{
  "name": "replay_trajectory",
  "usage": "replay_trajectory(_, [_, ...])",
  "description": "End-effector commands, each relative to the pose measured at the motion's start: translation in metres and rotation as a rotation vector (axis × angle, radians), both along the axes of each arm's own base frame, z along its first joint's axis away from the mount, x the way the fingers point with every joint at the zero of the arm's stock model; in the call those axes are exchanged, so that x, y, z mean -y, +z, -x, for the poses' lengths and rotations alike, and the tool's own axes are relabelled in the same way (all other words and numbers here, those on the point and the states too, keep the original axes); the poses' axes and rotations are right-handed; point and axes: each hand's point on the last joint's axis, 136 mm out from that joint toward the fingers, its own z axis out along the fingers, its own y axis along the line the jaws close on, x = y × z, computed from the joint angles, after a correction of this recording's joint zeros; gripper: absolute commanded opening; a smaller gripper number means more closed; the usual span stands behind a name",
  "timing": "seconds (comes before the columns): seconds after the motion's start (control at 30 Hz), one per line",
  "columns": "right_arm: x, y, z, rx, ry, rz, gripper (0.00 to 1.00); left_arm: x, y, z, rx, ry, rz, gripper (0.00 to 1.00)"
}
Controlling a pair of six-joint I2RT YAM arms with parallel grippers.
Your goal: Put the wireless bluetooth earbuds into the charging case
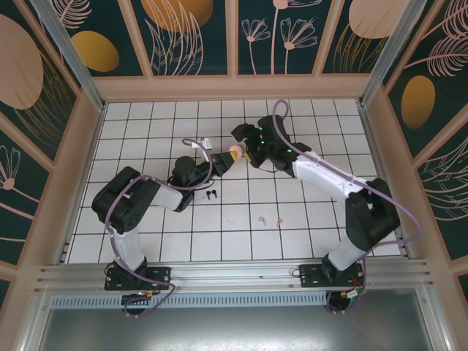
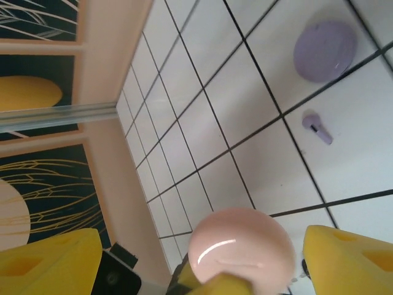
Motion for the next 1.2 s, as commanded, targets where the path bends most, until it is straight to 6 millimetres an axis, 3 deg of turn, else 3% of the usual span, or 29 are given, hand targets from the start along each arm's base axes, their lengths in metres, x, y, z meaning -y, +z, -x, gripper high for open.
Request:
replay_trajectory(0.0, [0.029,0.022,0.010,0.176,0.045,0.075,0.88,0.002,0.025,0.012,0.068,-0.054,-0.026,0.00])
replay_trajectory(0.07, [0.047,0.029,0.011,0.297,0.098,0.079,0.88,0.003,0.026,0.015,0.080,-0.088,-0.071,0.00])
replay_trajectory(0.17, [0.056,0.045,0.026,0.495,0.221,0.082,0.88,0.005,0.040,0.020,0.122,-0.149,-0.126,0.00])
replay_trajectory(0.33, [0.054,0.051,0.055,0.693,0.401,0.104,0.87,0.014,0.052,0.029,0.151,-0.270,-0.177,0.00])
replay_trajectory(0.6, [0.042,0.043,0.070,0.729,0.526,0.093,0.84,0.026,0.063,0.036,0.156,-0.382,-0.164,0.00])
replay_trajectory(1.17, [0.032,0.027,0.051,0.677,0.549,0.120,0.79,0.029,0.072,0.044,0.158,-0.418,-0.127,0.00])
